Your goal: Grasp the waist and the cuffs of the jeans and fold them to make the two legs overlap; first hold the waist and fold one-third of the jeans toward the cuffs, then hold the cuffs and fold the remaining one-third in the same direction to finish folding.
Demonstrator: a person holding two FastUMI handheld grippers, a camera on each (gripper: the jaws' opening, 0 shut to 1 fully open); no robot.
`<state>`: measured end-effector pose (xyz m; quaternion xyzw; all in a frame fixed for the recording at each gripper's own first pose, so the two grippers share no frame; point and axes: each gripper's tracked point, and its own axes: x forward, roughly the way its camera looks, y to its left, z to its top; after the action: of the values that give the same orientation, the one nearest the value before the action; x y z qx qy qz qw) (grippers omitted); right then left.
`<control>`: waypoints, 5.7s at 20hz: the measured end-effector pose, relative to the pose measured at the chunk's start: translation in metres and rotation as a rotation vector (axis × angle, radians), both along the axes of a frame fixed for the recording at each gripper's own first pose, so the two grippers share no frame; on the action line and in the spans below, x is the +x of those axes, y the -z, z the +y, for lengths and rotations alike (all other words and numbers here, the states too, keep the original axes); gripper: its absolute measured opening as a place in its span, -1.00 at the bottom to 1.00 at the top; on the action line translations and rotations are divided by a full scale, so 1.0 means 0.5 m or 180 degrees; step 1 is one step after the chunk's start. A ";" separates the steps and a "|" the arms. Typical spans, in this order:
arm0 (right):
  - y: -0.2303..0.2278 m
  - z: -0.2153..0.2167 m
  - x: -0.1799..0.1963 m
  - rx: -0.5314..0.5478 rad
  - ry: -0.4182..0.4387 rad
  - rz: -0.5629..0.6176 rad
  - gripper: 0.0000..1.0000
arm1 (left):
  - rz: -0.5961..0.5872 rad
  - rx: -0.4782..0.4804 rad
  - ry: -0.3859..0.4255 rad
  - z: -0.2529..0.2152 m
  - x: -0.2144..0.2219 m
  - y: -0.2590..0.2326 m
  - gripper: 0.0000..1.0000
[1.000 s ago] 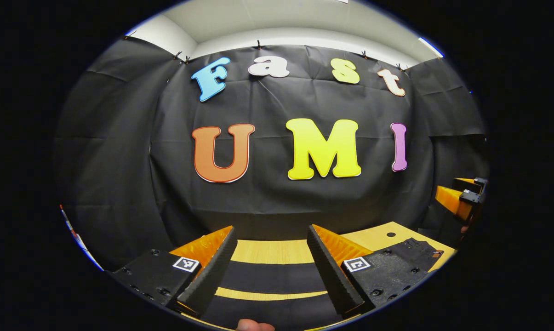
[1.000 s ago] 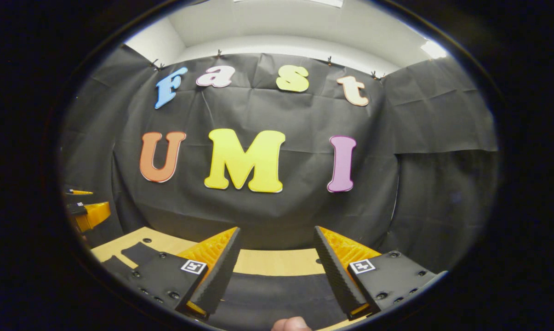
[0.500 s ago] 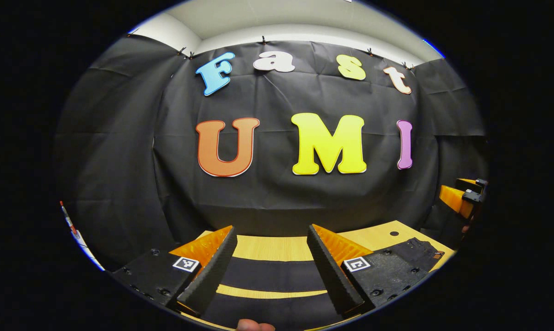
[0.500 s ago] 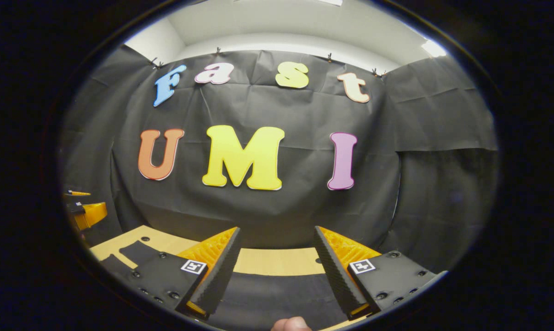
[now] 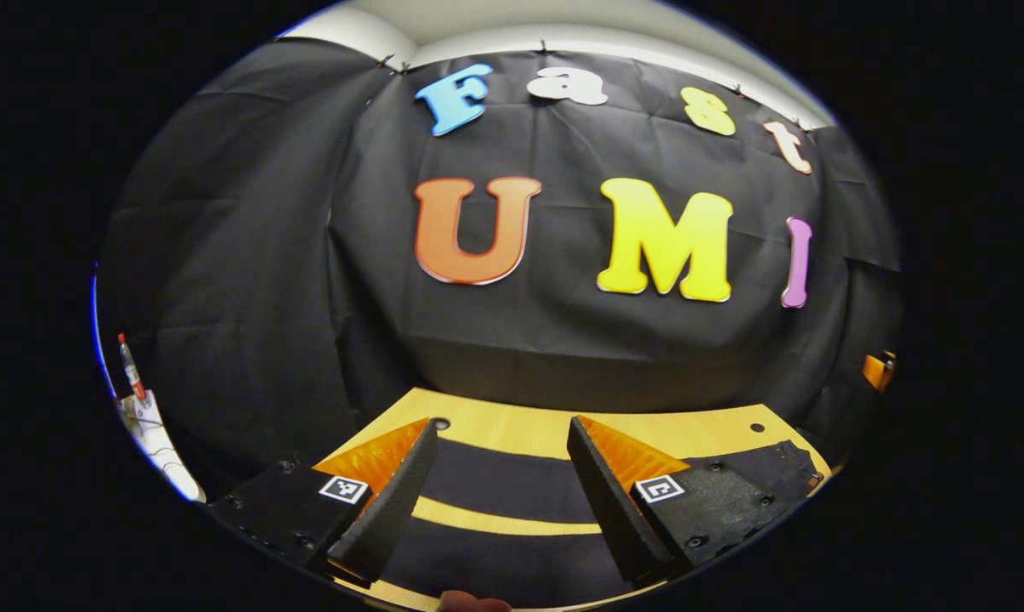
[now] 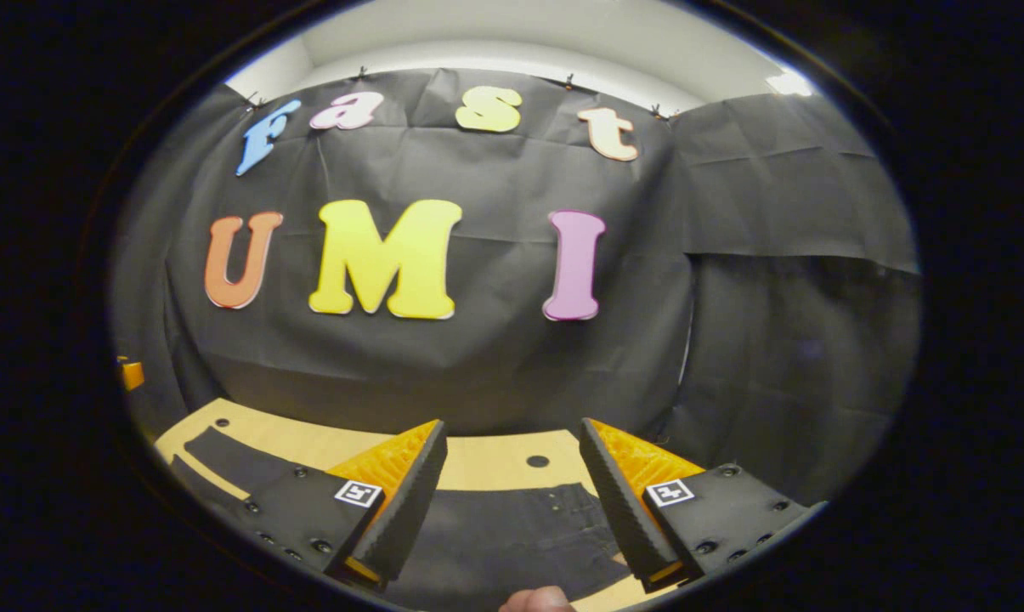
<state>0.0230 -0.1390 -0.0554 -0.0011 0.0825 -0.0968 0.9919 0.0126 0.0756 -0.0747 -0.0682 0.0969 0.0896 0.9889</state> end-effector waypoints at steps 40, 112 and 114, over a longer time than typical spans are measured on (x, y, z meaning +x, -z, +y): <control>0.626 -0.264 -0.064 0.3324 0.1976 0.2180 0.44 | 0.1464 -0.3791 -0.1838 0.132 -0.090 0.482 0.39; 0.457 -0.239 0.381 0.3178 0.0759 0.1497 0.62 | 0.1876 -0.2863 -0.0572 0.132 0.447 0.295 0.97; 0.411 -0.230 0.326 0.2868 0.0586 0.1425 0.65 | 0.1675 -0.2481 -0.0348 0.119 0.423 0.233 1.00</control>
<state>0.1858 -0.2542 -0.2608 0.4132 0.3263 -0.1360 0.8392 0.2241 0.1349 -0.1913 -0.4142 0.3669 0.1128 0.8253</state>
